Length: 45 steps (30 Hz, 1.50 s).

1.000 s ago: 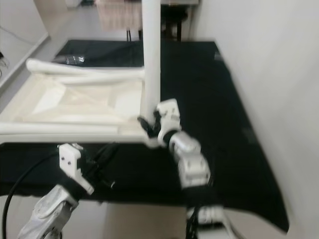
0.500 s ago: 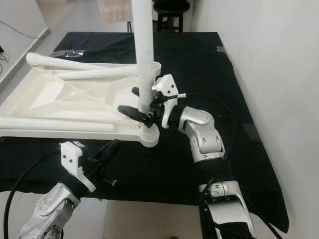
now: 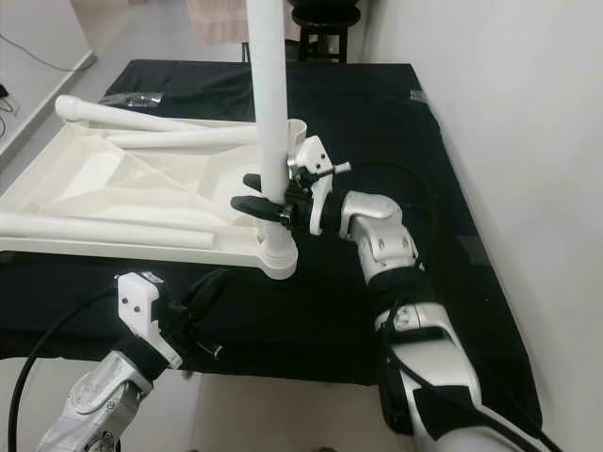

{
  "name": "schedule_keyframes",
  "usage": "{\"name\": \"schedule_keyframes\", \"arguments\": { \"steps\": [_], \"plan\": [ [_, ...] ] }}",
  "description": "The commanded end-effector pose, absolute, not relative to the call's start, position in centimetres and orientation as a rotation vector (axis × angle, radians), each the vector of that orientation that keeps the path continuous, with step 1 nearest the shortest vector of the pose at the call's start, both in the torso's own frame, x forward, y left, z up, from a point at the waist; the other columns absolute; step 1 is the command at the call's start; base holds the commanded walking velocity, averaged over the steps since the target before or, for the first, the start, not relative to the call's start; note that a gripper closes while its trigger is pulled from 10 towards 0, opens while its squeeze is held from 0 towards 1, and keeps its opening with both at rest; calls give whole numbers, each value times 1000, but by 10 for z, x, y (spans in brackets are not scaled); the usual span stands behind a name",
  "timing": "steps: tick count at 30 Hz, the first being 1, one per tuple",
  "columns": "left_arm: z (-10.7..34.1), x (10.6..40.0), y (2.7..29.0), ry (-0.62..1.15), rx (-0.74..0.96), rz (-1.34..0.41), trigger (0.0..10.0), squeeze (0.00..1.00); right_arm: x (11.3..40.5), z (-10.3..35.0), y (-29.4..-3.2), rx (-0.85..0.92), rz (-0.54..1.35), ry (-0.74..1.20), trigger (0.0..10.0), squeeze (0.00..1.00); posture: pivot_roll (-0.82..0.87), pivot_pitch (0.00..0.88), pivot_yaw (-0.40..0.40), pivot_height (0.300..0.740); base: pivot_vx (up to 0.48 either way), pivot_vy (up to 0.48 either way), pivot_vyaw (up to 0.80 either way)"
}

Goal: Building children table

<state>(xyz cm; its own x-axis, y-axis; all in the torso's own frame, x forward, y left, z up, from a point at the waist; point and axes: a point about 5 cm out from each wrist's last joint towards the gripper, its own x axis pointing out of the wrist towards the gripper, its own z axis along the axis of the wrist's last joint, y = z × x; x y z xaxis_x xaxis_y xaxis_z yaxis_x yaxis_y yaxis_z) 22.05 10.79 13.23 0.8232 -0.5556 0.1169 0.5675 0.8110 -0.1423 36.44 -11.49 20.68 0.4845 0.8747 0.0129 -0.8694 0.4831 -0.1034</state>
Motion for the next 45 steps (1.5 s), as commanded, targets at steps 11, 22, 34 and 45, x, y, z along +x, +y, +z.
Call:
{"name": "schedule_keyframes", "arguments": {
  "steps": [11,22,34,45],
  "plan": [
    [130,220,112,-61,-165,-593,10000,0,306,135,-62,-70,531,105,0,0,24,88,1,740,0,0,0],
    [129,223,111,-66,-155,-579,10000,0,336,154,-67,-26,566,48,10000,1000,38,78,-14,740,0,0,0],
    [129,223,108,-69,-166,-583,10000,0,354,201,-85,-60,1099,-86,10000,0,45,84,-19,740,0,0,0],
    [129,222,108,-72,-168,-579,10000,0,366,199,-96,-23,1215,-13,0,0,49,94,-20,740,0,0,0]
  ]
}}
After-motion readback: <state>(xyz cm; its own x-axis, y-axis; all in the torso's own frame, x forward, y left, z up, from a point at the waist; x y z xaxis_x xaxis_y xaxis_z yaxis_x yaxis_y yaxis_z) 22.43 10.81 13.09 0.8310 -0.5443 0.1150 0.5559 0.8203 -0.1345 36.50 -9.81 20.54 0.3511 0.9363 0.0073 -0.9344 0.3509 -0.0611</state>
